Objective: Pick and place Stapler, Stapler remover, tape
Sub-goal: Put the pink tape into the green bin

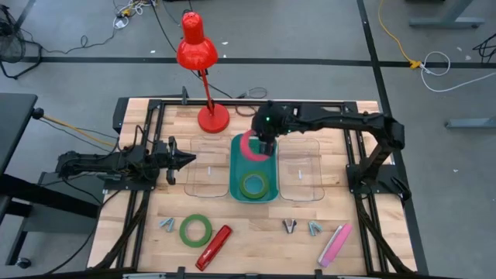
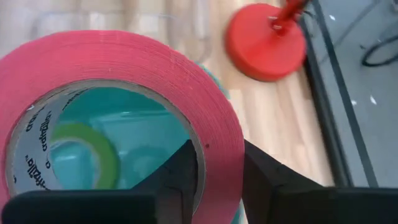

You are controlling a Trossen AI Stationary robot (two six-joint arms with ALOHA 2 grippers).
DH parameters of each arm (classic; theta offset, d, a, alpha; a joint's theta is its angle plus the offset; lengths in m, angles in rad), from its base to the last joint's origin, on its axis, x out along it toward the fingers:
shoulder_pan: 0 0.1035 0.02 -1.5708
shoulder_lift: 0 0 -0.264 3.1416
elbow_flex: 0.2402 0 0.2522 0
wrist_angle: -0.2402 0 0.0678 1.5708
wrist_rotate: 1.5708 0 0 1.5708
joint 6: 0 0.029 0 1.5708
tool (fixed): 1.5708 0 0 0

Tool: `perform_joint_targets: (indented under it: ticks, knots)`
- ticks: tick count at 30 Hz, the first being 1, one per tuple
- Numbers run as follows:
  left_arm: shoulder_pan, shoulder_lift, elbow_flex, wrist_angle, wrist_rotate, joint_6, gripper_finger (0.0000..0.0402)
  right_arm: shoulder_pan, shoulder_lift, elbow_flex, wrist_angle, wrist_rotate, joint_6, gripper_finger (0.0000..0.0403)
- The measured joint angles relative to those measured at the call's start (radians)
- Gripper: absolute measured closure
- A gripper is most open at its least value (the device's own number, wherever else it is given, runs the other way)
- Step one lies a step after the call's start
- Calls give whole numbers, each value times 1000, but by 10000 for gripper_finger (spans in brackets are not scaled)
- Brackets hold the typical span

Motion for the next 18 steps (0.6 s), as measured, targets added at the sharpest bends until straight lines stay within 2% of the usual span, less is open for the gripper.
perform_joint_targets:
  ticks: [10,18]
  knots:
    - [0,0,0,0,0,0,374,86,32,-12,37,0,13,305]
    - [0,0,0,4,0,0,374,98,67,-116,99,2,27,305]
